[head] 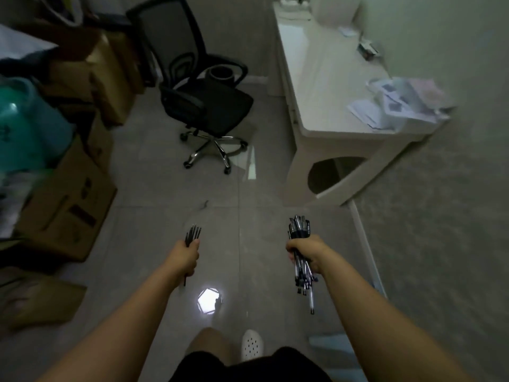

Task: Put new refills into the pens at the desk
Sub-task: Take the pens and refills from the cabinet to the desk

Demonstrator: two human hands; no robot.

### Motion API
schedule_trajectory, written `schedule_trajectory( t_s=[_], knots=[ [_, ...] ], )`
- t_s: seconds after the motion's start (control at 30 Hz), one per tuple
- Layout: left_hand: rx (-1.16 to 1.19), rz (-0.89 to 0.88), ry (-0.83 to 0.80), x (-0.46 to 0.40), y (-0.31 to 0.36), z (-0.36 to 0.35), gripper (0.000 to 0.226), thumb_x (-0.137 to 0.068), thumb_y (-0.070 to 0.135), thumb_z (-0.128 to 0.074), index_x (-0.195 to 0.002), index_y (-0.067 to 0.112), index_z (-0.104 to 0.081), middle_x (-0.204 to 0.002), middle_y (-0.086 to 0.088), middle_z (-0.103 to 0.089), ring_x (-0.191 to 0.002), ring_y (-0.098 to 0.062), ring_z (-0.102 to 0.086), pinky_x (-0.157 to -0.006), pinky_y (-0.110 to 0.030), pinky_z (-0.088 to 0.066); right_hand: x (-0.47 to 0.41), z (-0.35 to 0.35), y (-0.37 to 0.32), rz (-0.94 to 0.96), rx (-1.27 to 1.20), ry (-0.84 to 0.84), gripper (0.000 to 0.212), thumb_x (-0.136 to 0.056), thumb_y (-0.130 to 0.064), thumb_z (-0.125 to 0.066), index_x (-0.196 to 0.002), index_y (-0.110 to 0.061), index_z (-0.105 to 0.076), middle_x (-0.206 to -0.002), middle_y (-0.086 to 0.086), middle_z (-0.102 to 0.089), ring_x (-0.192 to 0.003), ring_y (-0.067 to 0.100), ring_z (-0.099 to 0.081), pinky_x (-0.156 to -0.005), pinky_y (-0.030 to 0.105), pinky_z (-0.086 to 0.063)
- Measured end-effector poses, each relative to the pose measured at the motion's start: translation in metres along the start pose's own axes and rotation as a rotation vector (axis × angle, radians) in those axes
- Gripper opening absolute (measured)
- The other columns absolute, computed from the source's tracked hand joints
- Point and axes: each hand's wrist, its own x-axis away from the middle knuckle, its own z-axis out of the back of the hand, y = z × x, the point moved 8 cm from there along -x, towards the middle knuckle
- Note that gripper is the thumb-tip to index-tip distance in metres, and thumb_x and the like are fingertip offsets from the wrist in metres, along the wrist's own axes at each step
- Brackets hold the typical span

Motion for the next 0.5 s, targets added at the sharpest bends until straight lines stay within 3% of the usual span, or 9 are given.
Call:
schedule_trajectory(
  t_s=[0.23,0.5],
  knots=[
    [0.027,0.031,0.059,-0.094,0.068,0.031,0.022,-0.104,0.022,-0.033,-0.105,0.003,-0.045,-0.058,-0.003,-0.031,-0.045,-0.013,-0.024,-0.041,-0.022,-0.022,-0.07,-0.044,-0.118,0.025,0.015,-0.069,0.012,-0.084,0.01,-0.059,-0.092,0.004,-0.053,-0.065,0.017,-0.052,-0.051,0.022,-0.051,-0.052,0.034,-0.047],
    [-0.081,-0.008,-0.048,-0.223,0.211,0.042,0.023,-0.104,0.022,-0.034,-0.107,0.001,-0.045,-0.06,-0.004,-0.032,-0.046,-0.015,-0.024,-0.044,-0.024,-0.022,-0.15,-0.068,-0.244,0.019,-0.081,-0.02,0.012,-0.083,0.011,-0.059,-0.093,0.007,-0.054,-0.066,0.017,-0.053,-0.052,0.023,-0.052,-0.051,0.032,-0.048]
  ],
)
